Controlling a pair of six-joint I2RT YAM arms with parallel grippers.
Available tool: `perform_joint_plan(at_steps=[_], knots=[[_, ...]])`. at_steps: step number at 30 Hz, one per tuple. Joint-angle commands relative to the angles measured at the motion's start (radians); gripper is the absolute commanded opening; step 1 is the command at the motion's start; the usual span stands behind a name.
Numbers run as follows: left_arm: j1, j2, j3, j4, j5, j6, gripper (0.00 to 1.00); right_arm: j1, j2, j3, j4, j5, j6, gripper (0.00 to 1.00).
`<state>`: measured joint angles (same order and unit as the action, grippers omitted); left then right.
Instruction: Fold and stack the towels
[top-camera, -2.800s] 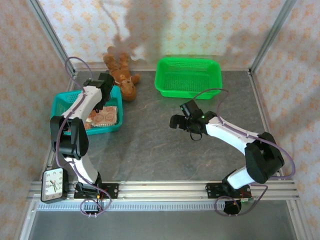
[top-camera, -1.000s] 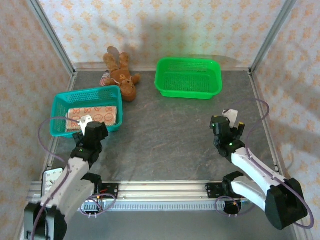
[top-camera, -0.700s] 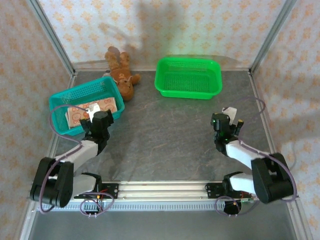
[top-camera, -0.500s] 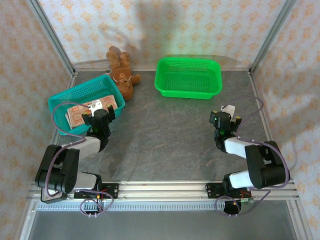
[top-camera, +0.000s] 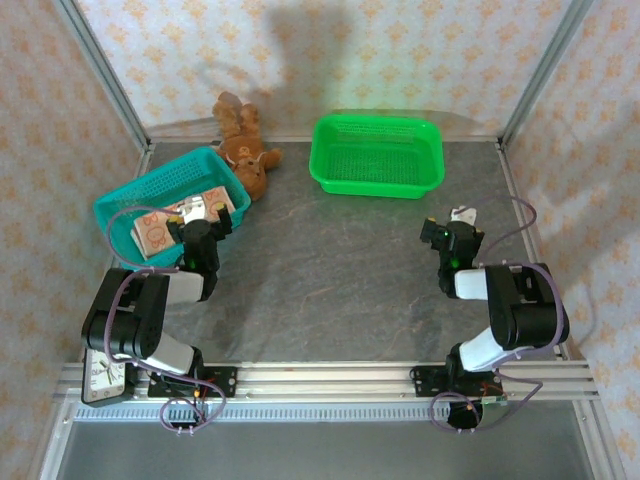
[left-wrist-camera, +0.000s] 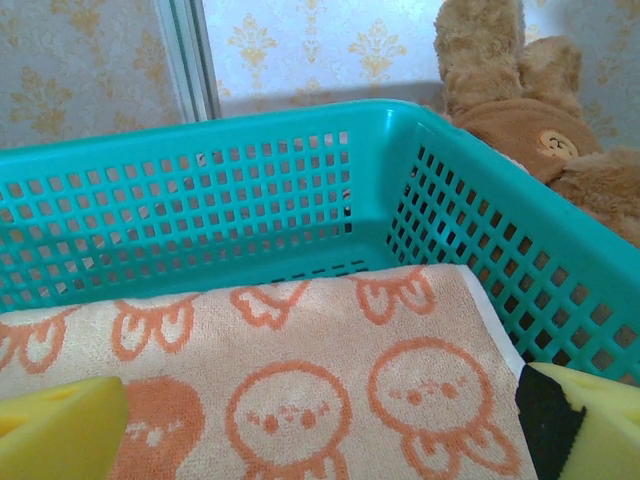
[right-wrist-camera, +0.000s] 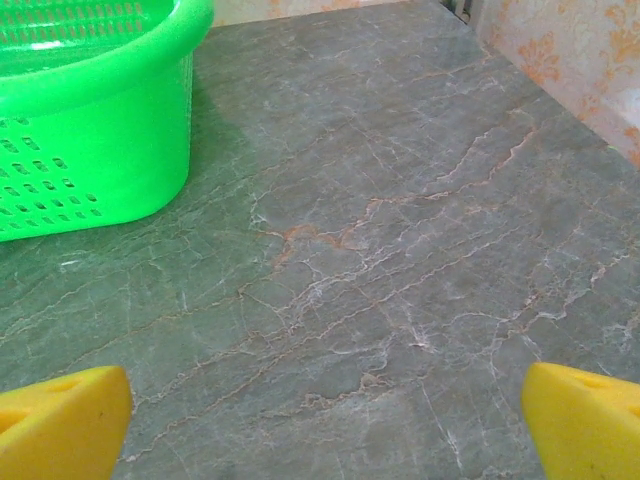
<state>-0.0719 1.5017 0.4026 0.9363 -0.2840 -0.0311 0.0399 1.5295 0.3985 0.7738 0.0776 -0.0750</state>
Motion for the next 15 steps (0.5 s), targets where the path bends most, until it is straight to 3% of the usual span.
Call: perform_joint_plan(at_steps=[1, 15], knots=[[0.000, 0.023, -0.025, -0.044, 0.008, 0.023, 1.00, -0.005, -0.010, 0.020, -0.001, -0.032, 0.020, 0.99], [0.000, 0.026, -0.027, -0.037, 0.008, 0.024, 1.00, -0.006, -0.005, 0.021, 0.007, -0.035, 0.019, 0.99]])
